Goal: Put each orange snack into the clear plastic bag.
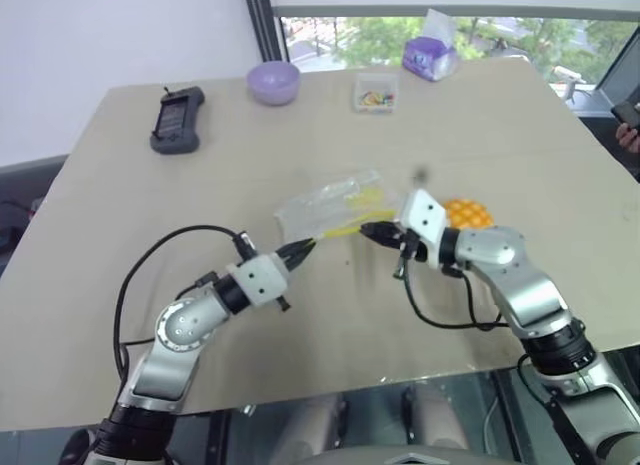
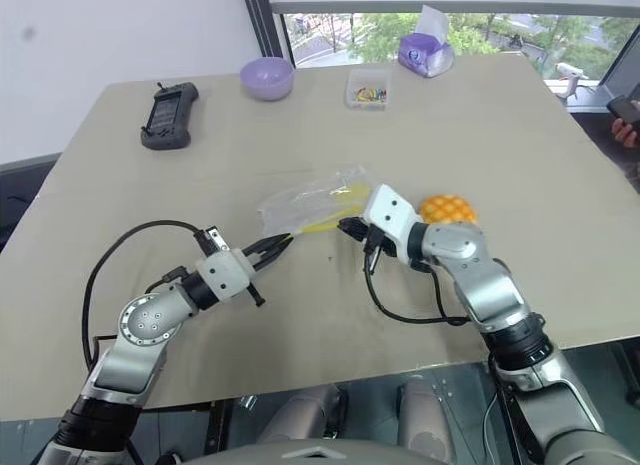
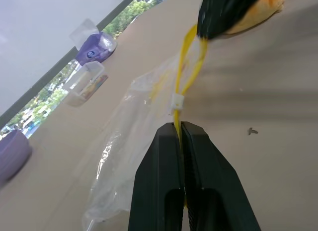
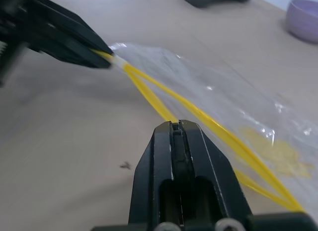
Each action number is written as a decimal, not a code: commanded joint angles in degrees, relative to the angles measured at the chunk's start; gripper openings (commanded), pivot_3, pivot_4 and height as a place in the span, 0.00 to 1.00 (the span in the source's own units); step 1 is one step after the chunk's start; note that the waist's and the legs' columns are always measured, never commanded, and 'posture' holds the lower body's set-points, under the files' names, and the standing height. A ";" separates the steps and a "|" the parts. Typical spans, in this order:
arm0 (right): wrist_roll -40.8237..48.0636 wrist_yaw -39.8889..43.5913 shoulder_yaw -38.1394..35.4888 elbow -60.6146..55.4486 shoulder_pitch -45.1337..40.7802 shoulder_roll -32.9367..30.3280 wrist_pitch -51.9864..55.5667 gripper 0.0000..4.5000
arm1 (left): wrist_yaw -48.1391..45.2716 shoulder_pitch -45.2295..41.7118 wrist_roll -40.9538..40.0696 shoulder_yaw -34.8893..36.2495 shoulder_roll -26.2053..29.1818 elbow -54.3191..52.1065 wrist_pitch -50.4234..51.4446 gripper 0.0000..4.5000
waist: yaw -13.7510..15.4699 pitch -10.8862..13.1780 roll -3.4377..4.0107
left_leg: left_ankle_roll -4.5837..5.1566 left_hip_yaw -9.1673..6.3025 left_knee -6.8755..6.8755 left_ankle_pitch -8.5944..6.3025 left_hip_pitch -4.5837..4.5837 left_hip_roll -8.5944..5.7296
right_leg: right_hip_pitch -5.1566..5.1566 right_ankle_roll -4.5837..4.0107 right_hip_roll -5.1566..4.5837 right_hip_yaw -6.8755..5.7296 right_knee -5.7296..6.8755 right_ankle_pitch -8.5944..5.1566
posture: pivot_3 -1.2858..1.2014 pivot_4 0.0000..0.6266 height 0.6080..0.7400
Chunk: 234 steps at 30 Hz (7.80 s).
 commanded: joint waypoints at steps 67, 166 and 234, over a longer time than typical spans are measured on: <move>6.75 -12.09 -15.80 12.90 6.69 -6.56 11.07 0.99 | 6.34 -3.10 1.82 0.38 -4.05 -1.58 4.50 0.00 | 0.13 -0.03 -0.06 | -0.01 0.08 -0.08 0.00 0.43 0.03 | 0.46 0.00 0.00 0.09 -0.06 0.00 | 0.52 0.24 0.97; 5.69 16.32 -4.37 15.59 -12.10 -1.32 -18.82 0.89 | 0.80 -7.18 -1.54 -1.74 -5.27 -0.73 5.62 0.00 | -1.08 0.06 -0.16 | -0.02 -0.12 -0.15 0.01 0.30 0.02 | 0.41 -0.01 0.03 -0.09 -0.24 -0.01 | 0.52 0.24 0.97; -5.47 -0.11 -10.21 55.42 -36.84 -8.89 -41.98 0.01 | -0.16 -42.11 -9.66 3.94 3.88 26.28 8.86 0.00 | -2.81 0.53 -0.65 | -0.11 -0.16 -0.02 0.08 -0.69 -0.06 | -0.72 -0.08 -0.45 -1.31 -0.02 0.05 | 0.52 0.24 0.97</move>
